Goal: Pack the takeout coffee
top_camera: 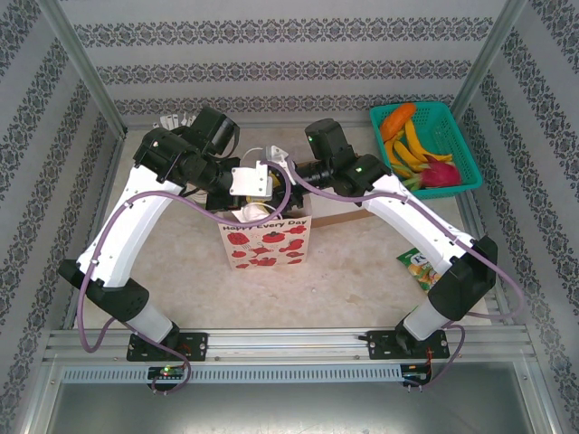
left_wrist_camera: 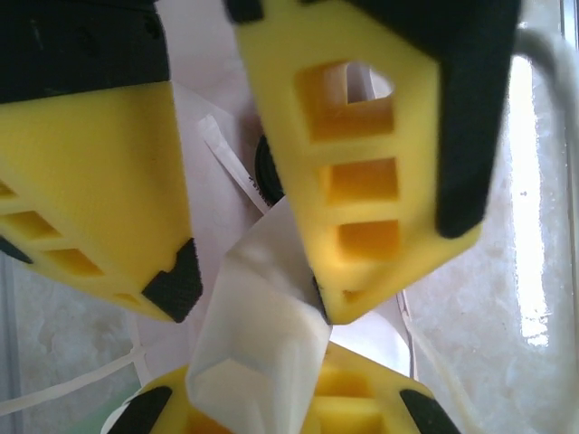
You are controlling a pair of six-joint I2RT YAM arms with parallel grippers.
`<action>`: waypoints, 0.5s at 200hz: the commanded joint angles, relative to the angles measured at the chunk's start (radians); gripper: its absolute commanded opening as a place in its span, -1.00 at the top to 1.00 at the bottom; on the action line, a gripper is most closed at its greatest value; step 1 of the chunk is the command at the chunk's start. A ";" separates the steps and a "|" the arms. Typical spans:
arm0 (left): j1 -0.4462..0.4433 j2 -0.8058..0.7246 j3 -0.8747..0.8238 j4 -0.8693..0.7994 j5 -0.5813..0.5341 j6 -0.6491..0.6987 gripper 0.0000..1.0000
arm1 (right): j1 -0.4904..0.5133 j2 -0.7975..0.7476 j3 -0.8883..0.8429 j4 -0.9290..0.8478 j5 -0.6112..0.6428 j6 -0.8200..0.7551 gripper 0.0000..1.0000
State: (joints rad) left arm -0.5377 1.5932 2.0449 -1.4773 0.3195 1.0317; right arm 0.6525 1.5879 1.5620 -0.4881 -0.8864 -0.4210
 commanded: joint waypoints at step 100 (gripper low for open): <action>0.160 -0.509 -0.489 0.719 0.278 -0.427 -0.74 | 0.022 -0.020 -0.085 0.109 0.062 0.072 1.00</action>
State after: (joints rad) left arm -0.4072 1.2579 1.7329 -1.1431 0.4835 0.8539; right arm 0.6640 1.5864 1.5154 -0.4355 -0.8608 -0.3779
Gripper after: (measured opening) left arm 0.788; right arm 0.057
